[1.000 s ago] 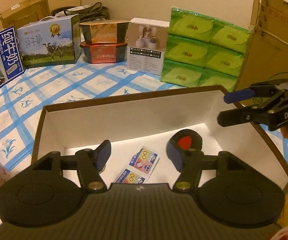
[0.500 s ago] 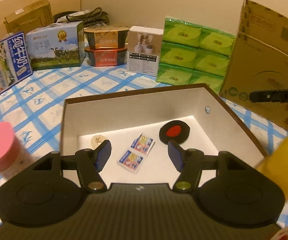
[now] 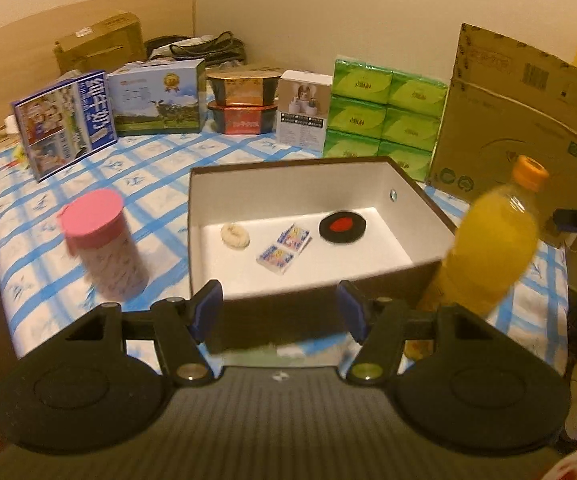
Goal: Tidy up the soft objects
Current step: 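Move both tools back toward the pile of soft items, then grasp the grey fuzzy cloth with the right tool and lift it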
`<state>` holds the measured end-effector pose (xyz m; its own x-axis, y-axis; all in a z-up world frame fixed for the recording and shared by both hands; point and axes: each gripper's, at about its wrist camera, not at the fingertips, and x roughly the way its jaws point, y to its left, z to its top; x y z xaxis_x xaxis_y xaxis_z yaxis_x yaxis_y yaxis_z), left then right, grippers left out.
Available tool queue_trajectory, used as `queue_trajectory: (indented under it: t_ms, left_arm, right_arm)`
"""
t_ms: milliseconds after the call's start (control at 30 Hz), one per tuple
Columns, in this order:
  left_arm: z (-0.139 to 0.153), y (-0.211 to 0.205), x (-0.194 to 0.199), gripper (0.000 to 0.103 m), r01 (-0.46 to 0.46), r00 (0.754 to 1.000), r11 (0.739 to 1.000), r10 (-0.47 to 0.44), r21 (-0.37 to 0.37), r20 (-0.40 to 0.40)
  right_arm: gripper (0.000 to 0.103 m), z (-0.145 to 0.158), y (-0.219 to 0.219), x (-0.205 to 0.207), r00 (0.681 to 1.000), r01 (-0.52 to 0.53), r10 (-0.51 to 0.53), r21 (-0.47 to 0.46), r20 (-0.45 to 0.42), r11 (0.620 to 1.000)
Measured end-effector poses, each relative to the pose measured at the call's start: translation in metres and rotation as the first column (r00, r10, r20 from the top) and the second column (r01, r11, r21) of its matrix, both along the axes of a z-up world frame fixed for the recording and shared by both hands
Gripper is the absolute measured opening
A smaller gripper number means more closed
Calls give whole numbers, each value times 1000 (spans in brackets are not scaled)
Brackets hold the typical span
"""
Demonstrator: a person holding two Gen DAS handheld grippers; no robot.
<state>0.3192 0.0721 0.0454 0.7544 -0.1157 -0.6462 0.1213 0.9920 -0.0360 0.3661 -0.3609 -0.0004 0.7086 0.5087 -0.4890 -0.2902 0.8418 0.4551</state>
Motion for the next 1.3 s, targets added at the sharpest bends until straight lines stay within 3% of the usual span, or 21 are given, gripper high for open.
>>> queue_trajectory:
  t_ms: [167,367,767,900,1067,1300]
  left_arm:
    - [5,-6,-56,60,-21,999,1000,21,1,30]
    - [-6,-9,-115,60,-53,998,999,53,-2,40]
    - [-32,5,-185,60,-159,987,987,159,-4,26]
    - [-48,13,-197,60,-176,984,982,175,-71,-26]
    - [-68,17,-207,60,-187,981,978,181,-91,-71]
    - [-91,19,-207,60,-203,974,977,196,-58,-115]
  right_arm:
    - [91,-2,21,-61,999,-38,39,74,-13,997]
    - [90,-9,57,-123,998,-62,63,96,-7,993]
    - [90,-27,116,-189,996,-92,94,116,-11,989]
    - [90,-37,146,-201,989,-149,150,35,-18,988]
    - [90,-47,184,-213,969,-245,246,-86,0,966]
    - [90,-62,240,-236,912,-359,406,-355,66,863]
